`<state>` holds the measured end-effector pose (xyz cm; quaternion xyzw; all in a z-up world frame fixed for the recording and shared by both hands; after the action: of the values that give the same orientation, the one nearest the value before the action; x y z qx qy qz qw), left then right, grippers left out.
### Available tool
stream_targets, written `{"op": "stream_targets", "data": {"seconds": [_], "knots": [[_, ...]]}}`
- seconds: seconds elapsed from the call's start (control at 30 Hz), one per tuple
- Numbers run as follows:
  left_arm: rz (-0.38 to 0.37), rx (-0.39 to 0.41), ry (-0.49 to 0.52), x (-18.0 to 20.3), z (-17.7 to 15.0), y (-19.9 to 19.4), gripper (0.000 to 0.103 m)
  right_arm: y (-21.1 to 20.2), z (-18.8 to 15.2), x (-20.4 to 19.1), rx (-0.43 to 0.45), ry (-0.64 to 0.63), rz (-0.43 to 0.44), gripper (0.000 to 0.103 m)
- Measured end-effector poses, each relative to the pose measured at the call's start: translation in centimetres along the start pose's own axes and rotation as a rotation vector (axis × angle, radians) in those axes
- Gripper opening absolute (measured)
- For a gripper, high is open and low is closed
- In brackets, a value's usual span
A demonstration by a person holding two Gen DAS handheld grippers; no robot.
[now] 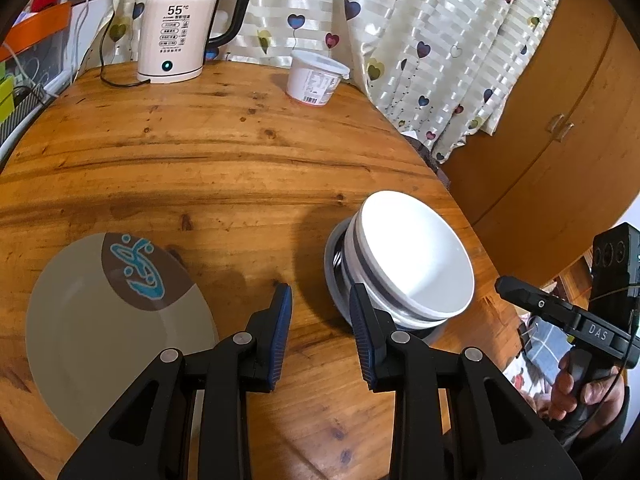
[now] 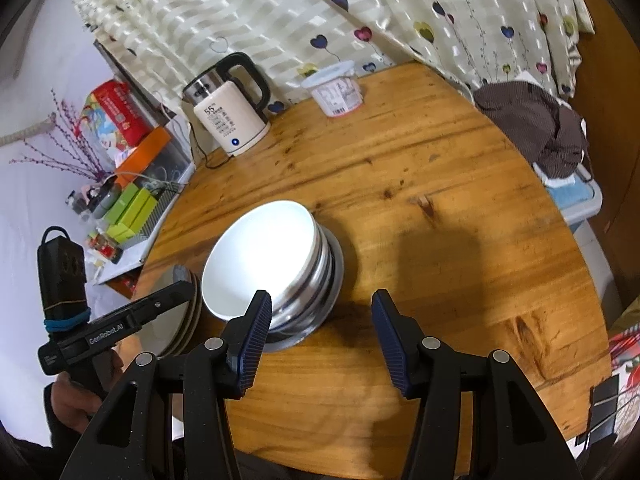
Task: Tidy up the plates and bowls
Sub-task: 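Close both tools on the steel bowl rim holding the nested bowls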
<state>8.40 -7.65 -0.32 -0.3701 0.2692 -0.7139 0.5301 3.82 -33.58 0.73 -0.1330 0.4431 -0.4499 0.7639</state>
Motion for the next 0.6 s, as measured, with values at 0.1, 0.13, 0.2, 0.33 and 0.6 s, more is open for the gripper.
{"op": "stream_targets", "data": {"seconds": [0.1,0.13,0.2,0.33,0.6], "knots": [[-0.002,-0.012,-0.008,-0.1,-0.2,0.1,0.031,0.2,-0.1,0.3,-0.011,0.02,0.004,0.052],[-0.003,-0.017,-0.011,-0.2,-0.2,0.1,0.031,0.3,-0.1,0.3,-0.013,0.023,0.005,0.052],[-0.003,-0.025,-0.014,-0.3,-0.3,0.3,0.031,0.3,-0.2,0.4,-0.016,0.032,0.012,0.052],[-0.012,-0.037,-0.016,-0.2,-0.3,0.5,0.031,0.6,-0.2,0.5,-0.023,0.049,0.025,0.052],[-0.046,-0.043,-0.012,-0.3,-0.1,0.8,0.031,1.2,-0.3,1.4,-0.038,0.114,0.065,0.05]]}}
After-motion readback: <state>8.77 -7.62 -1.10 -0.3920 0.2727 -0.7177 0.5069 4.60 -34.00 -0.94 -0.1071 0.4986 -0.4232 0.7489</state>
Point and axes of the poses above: each gripper's, at about its wrist camera, not at the fingertips, and y roughly the way its jaws point, x to its right, z to its top, the point moved 1 cm from there along y, roughly the way its jaws point, and after that the axes turned 9 degrees about z, right-handed, at the moved point
